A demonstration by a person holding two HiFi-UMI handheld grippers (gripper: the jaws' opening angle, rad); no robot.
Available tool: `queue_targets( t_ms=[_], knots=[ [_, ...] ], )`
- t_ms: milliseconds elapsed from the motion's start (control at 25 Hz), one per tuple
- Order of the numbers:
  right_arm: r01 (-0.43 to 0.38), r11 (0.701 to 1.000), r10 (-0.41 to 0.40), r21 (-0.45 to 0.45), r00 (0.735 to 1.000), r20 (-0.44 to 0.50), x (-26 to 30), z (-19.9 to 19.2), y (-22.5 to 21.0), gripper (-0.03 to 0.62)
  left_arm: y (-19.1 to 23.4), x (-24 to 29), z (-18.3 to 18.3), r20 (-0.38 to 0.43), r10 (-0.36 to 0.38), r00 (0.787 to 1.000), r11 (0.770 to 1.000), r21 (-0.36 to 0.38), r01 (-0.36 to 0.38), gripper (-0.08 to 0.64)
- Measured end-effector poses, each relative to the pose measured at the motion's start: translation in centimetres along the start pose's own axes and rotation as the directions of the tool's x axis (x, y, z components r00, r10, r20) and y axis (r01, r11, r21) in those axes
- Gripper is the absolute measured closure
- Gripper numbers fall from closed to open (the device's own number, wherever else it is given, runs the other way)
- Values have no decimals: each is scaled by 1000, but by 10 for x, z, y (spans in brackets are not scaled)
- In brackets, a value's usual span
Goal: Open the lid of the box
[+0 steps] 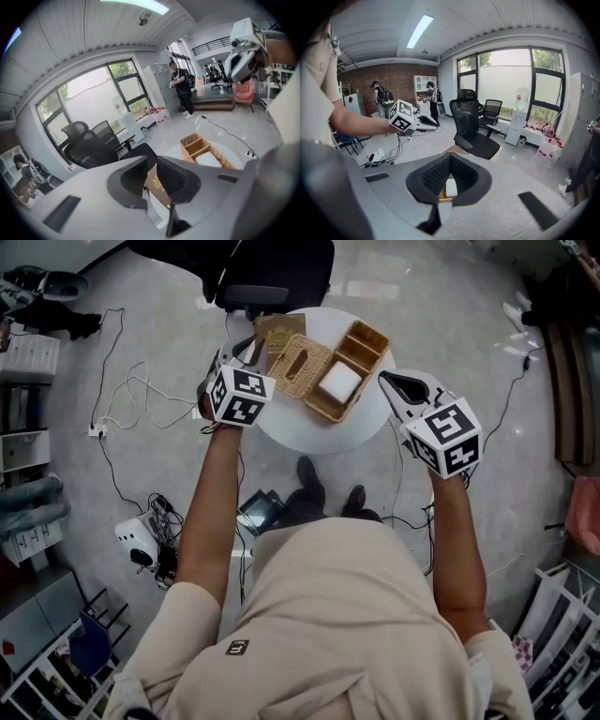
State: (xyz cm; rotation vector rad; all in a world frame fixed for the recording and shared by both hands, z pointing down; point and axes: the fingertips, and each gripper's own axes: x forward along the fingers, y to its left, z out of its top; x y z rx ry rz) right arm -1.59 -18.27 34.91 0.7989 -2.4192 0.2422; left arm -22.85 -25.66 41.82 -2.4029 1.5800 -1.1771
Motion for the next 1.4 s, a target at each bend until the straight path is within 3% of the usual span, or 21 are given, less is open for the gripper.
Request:
queue_targets(
  t_ms=[160,320,440,520,640,960,1400],
  knots=[
    [-11,999,12,-42,999,44,-14,18,10,600,10,-50,52,126,8,992,999,-34,-4,502],
    [-3,994,11,-109,997,71,-31,32,16,600,10,-89,86,193,25,981,999,-28,-20,502],
    [-30,992,43,-126,994,100,-49,41,24,603,-1,-119,112,282,-18,959,991,-123,54,502],
    [-45,990,63,-134,990,129,-64,50,29,603,-9,-141,131,349,-55,936,968,-210,135,502],
    [-43,988,68,-148,984,167,-83,61,31,603,-21,-165,150,409,-84,909,947,-250,200,502],
    [-27,984,65,-176,974,216,-128,72,30,603,-48,-200,182,457,-90,885,952,-221,211,502],
    [-23,982,65,-185,973,221,-166,48,44,603,-95,-229,186,464,-99,880,954,-207,216,502]
  ],
)
